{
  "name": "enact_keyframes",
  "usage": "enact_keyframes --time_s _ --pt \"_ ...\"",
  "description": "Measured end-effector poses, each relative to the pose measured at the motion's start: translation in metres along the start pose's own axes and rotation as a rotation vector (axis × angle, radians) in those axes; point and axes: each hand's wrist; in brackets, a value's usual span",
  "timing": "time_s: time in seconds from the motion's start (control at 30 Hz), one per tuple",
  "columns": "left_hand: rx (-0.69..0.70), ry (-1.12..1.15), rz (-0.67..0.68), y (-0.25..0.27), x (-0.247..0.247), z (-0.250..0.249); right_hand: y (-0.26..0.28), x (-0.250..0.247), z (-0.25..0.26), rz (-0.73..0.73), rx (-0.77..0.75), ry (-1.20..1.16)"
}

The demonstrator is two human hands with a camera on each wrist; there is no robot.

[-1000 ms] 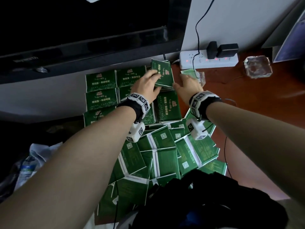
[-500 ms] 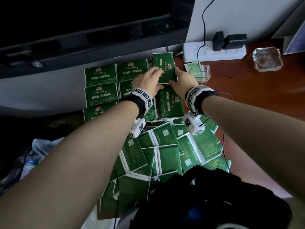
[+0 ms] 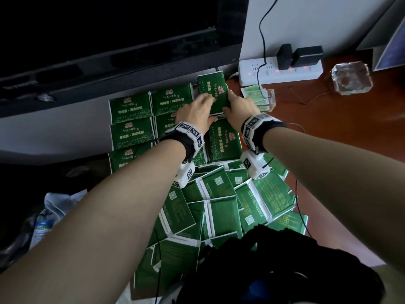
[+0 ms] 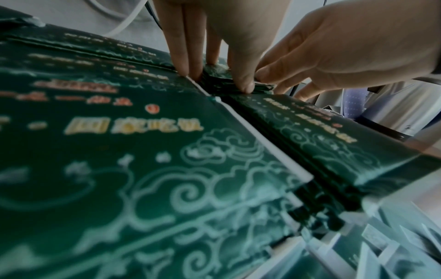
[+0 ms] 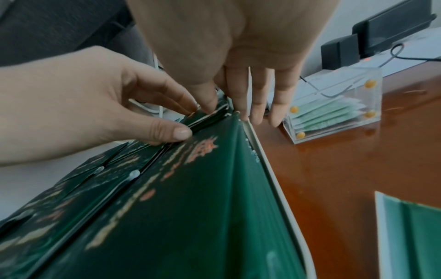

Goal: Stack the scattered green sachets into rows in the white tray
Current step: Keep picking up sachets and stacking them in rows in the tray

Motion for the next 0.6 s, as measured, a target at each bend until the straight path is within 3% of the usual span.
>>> enact_keyframes --time_s 0.6 --pt "0.002 0.097 -0.041 0.025 -0.011 0.000 0.022 -0.004 -0.016 0.003 -0.016 0.034"
Point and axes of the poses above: each hand's wrist, its own y-axis away from the middle knuckle, its own x-axis out of the palm, z = x × y
